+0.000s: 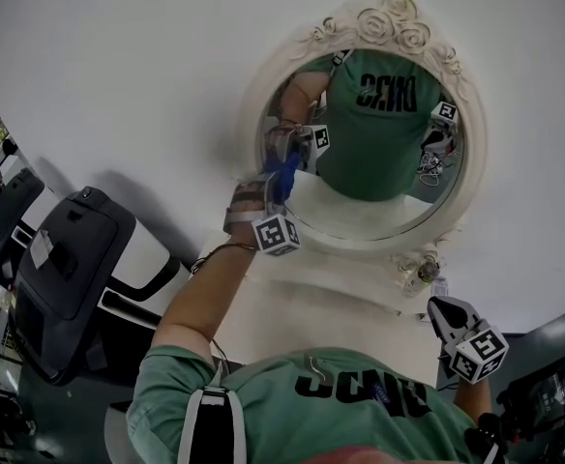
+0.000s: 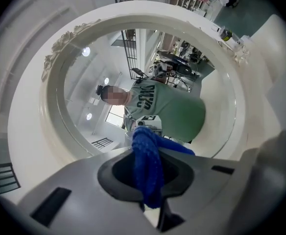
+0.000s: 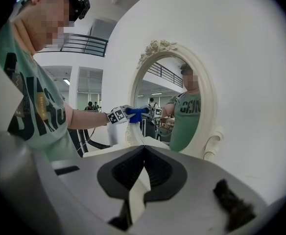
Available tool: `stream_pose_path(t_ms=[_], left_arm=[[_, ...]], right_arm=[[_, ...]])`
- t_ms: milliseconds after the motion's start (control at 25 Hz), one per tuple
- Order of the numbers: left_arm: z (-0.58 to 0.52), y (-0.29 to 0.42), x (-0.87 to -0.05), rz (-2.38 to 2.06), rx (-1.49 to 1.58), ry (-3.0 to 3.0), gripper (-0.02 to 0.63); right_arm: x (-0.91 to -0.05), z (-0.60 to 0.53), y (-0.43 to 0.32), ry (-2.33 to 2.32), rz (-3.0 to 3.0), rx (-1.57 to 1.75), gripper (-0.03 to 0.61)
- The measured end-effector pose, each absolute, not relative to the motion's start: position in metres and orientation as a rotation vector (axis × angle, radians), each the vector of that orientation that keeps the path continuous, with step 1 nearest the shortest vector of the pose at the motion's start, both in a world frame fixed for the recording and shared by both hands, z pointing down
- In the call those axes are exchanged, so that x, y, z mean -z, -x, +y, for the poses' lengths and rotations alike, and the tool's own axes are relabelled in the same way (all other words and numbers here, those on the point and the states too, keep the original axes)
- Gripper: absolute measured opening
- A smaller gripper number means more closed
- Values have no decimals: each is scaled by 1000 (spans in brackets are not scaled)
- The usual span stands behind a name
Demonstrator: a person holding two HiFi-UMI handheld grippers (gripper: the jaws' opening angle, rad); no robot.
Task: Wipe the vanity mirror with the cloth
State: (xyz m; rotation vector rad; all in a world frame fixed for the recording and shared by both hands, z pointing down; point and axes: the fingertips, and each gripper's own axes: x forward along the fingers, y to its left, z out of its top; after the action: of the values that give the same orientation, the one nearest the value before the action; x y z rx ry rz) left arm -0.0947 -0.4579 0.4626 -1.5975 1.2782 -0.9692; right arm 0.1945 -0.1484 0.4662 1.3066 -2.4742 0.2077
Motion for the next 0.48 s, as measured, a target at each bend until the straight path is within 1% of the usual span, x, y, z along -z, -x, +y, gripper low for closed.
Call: stream_pose_path(t_ms=[120,480], left_arm=[[-449,61,-464,1222,934,1614,51],[-413,-70,-456,1057,780,1713,51]], right_arm=[[-469,-147,-197,-1317,-2471,-216,12],[-479,-135,-220,-1374,-2441,-258,12]])
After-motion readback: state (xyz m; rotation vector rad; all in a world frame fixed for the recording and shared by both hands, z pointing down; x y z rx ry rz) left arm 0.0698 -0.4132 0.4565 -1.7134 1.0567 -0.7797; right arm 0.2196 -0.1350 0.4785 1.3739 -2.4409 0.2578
